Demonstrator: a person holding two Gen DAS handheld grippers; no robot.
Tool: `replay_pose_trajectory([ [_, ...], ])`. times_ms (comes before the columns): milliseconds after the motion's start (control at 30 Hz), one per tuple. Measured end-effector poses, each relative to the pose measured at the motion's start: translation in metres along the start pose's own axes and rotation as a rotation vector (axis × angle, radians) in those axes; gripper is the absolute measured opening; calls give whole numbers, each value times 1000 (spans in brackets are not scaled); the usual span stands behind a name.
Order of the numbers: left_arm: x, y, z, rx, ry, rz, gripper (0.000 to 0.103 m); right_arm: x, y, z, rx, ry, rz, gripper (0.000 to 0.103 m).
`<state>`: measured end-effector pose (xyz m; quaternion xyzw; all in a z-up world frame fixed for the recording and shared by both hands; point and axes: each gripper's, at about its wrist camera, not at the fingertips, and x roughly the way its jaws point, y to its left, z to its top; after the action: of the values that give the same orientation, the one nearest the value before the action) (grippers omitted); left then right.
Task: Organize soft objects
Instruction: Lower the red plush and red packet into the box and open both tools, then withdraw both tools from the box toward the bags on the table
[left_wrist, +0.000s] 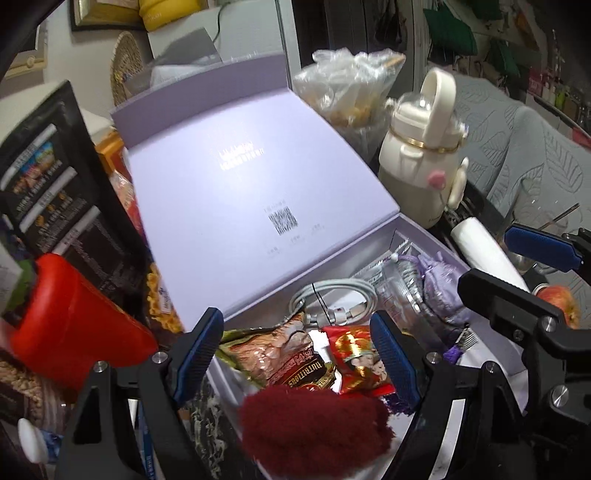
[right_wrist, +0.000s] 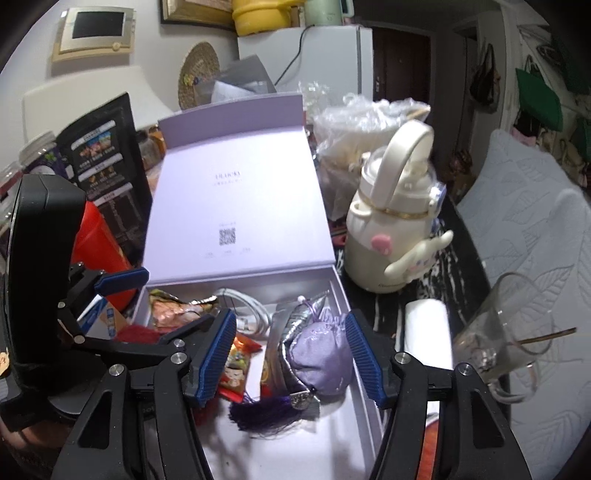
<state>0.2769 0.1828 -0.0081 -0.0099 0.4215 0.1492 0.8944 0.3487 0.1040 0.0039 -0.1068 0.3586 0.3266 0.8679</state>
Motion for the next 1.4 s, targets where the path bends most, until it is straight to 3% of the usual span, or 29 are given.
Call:
replay_pose_trajectory([
  [433,-88,3,6,-8,-155,-33,82,-83,16,8,-35,-147,-49,62],
  [867,-172,8,-12,-5,-286,-84,82,-164,44,-3,-69,-263,-88,66],
  [1100,-199,10,-25,7,-329,-92,83,-197,56,-18,-82,-309,-105,70],
  [1200,-206,11,-31,8,-339,-103,89,-208,57,-26,-76,-320,-105,71],
  [1400,-221,8,-52,3,-358,-153,90,-224,60,-46,-65,-326,-112,72],
])
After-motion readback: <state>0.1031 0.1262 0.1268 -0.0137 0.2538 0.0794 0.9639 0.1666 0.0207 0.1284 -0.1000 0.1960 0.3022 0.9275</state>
